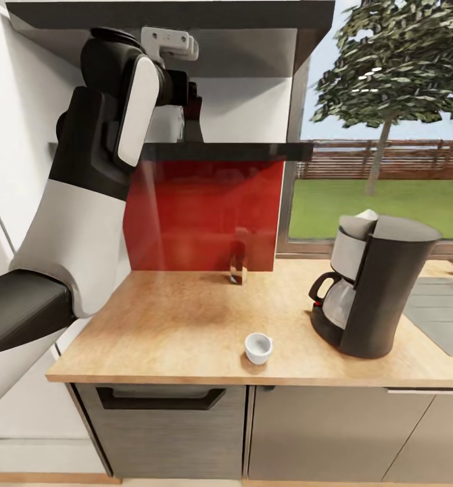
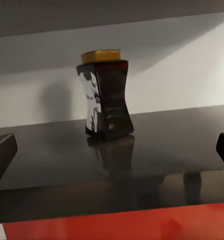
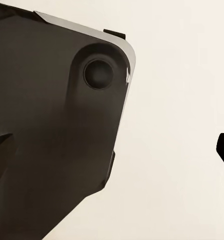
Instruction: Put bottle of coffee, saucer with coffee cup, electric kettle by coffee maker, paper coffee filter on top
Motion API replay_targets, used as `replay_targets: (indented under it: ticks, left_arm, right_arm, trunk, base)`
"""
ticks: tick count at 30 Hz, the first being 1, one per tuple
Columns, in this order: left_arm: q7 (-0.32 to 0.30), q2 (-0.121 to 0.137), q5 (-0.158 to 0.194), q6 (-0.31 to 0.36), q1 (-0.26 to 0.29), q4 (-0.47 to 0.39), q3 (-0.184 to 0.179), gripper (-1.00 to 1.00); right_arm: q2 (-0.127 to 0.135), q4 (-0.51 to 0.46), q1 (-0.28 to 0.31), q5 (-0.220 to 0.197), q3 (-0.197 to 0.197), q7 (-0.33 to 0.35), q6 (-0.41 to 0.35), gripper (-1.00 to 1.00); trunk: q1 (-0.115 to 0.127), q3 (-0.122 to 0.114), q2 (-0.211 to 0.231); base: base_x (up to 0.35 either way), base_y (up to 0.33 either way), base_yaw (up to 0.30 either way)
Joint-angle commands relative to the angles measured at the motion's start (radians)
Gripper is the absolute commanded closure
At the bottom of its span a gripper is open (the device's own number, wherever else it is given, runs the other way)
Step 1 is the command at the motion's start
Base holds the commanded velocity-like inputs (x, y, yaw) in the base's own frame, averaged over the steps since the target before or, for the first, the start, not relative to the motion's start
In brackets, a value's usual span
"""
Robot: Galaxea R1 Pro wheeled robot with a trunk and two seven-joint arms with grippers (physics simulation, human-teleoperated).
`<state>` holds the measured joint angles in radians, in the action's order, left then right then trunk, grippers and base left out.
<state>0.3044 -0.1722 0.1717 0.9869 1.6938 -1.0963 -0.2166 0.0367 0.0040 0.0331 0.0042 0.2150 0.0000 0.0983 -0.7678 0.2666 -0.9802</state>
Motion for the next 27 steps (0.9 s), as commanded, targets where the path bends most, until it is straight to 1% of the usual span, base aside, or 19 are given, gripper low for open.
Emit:
replay_targets:
  ticks: [1,7,22,27]
  left_arm:
    - [0.022,0.001,0.011,0.002,0.001,0.0,-0.001,-1.0]
    - [0.042,0.003,0.012,-0.002,0.0,0.001,0.0,-1.0]
    - [0.045,0.003,0.012,-0.004,-0.002,0.002,0.002,-1.0]
    - [0.045,0.003,0.012,-0.004,-0.002,0.002,0.002,-1.0]
  right_arm:
    - [0.0,0.001,0.001,0.0,0.004,0.0,0.003,-1.0]
    - [0.0,0.001,0.001,0.0,0.004,0.0,0.003,-1.0]
    - [0.0,0.001,0.001,0.0,0.004,0.0,0.003,-1.0]
    - [0.0,0.001,0.001,0.0,0.004,0.0,0.003,-1.0]
  trunk:
    - [0.0,0.001,-0.001]
    - [0.0,0.001,-0.001]
    - [0.0,0.001,-0.001]
    - [0.0,0.001,-0.001]
  base:
    - [0.2,0.0,0.0]
    - [0.098,0.0,0.0]
    - [0.152,-0.014,0.0]
    - [0.153,-0.097,0.0]
